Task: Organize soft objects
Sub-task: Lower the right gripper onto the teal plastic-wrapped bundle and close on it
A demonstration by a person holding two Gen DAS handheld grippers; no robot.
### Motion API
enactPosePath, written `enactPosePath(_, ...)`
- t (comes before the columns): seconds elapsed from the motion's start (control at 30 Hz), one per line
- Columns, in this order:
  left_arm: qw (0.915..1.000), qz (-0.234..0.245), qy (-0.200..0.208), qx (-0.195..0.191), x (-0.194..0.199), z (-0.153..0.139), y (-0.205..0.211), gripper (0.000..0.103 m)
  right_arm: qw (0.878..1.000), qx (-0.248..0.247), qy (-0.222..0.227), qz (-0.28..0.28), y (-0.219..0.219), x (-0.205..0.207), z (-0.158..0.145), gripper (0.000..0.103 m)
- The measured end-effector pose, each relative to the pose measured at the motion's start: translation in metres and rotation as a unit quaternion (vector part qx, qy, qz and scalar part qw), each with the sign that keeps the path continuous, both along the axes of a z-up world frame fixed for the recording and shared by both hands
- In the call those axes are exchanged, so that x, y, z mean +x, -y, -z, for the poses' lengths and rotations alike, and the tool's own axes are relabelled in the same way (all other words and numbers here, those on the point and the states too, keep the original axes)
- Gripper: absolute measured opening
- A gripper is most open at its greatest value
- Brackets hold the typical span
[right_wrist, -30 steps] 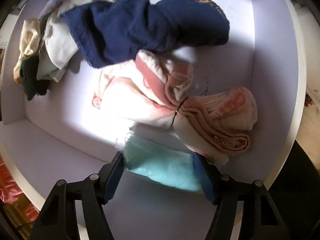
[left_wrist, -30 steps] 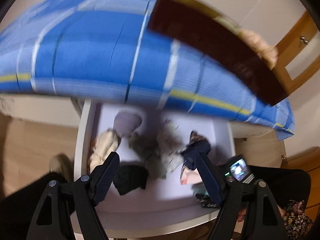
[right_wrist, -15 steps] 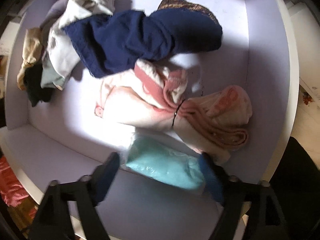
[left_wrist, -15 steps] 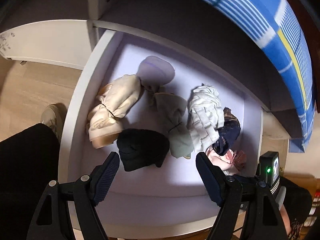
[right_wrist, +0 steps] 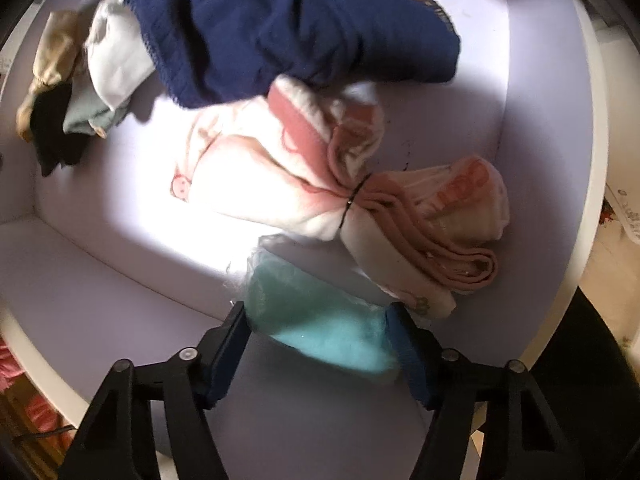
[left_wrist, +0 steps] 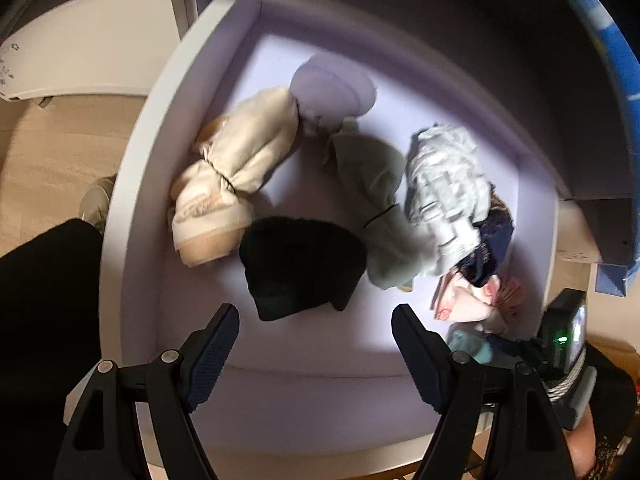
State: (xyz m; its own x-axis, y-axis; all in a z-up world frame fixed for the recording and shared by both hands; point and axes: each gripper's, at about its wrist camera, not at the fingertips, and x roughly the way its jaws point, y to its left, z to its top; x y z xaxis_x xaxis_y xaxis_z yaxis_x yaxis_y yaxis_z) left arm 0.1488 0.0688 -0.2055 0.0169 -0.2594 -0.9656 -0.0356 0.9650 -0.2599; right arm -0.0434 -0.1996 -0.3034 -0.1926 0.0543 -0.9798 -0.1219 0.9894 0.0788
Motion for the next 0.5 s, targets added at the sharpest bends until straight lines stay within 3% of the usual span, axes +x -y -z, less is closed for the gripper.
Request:
enactPosePath(0.07,1.0000,-0.003,-0.005,0.000,0.001,0.004,0.000,0.080,1.000,0.006,0.005,0.008,0.002,0.001,-0.003,0.064)
enactPosePath(0.17,0.9998,-0.013,-0.011,-0.005,0.003,0.010,-0.002,0.080,1.000,0.017,0.020,0.013,0.008,0.008,-0.011,0.051)
enactPosePath(0.43,0.9996,-0.009,-0.026,0.004,-0.002,0.019,-0.002,0.080,0.997,0.049,0.038,0.053,0.030,0.013,-0.026,0.046)
enactPosePath(0.5,0.9996,-0.011,-0.027,0.002,-0.001,0.021,-0.002,0.080,0.995,0.064,0.048,0.062,0.032,0.009,-0.038,0.033)
